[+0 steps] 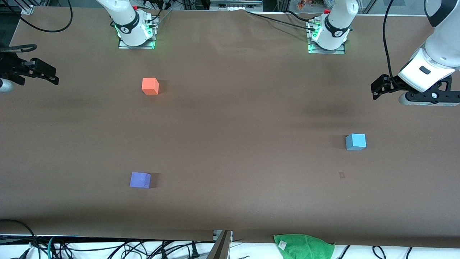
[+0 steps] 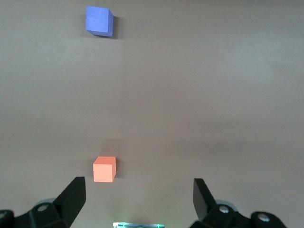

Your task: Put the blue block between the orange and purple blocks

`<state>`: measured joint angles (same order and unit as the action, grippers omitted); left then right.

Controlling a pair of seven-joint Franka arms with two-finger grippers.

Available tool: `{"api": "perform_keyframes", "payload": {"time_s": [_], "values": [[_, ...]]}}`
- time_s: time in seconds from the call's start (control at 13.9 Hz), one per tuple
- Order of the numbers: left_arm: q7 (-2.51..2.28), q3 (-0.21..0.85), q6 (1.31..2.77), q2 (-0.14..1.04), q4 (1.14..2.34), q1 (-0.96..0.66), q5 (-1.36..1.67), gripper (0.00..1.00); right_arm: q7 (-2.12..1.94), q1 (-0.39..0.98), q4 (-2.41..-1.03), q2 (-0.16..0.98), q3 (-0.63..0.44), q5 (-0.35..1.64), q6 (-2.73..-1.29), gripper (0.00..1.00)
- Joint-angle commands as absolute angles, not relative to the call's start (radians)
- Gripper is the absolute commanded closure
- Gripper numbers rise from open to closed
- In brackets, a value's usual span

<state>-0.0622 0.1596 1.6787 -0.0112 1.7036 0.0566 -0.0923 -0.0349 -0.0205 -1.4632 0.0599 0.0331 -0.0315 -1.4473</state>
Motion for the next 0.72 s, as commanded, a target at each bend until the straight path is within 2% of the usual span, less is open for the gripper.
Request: {"api": "perform_keyframes", "payload": {"time_s": [0.0, 0.65], "values": [[-0.035, 0.163, 1.664, -0.005, 1.683, 0.067, -0.080, 0.00, -0.048, -0.021, -1.462, 0.054, 0.029, -0.026, -1.445, 0.00], [-0.048, 0.164, 1.654, 0.061, 1.629, 0.078, -0.067, 0.00, -0.048, -0.021, -1.462, 0.054, 0.029, -0.026, -1.447, 0.00]]}}
